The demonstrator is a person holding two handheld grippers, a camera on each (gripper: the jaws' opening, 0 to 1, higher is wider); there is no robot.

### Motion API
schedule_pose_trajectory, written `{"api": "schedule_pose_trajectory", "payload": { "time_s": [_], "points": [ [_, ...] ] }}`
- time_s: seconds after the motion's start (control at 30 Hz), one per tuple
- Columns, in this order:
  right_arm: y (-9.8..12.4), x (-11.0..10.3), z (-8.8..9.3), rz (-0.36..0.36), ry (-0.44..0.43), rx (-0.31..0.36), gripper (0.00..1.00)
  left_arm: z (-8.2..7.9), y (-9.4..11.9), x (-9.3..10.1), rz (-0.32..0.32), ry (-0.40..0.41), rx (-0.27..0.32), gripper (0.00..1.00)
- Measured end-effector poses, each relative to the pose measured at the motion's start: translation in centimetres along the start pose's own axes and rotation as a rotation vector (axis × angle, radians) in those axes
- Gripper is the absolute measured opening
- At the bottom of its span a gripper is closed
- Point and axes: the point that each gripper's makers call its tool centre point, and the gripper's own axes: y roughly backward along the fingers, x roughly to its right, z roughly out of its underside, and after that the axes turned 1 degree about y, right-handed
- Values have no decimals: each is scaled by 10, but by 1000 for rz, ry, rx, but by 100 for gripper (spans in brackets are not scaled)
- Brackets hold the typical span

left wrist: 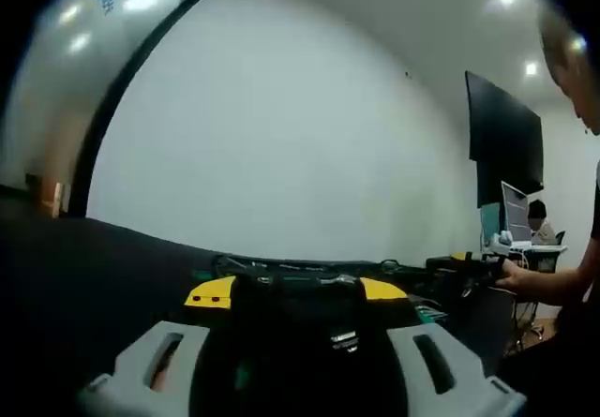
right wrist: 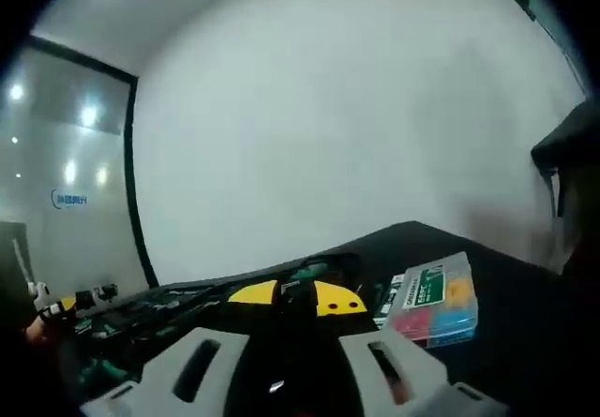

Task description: Pick up the tools and put them into their designated positions in the toolbox.

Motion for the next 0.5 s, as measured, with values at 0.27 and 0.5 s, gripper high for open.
{"api": "schedule_pose_trajectory", "payload": {
  "time_s": [0.27, 0.5],
  "points": [
    [1, -1, 0, -1, 2, 2, 11, -1, 1, 0, 2, 4, 6, 49],
    [2, -2, 0, 0, 0, 3, 11, 1, 0, 1, 2, -5, -2, 49]
  ]
}}
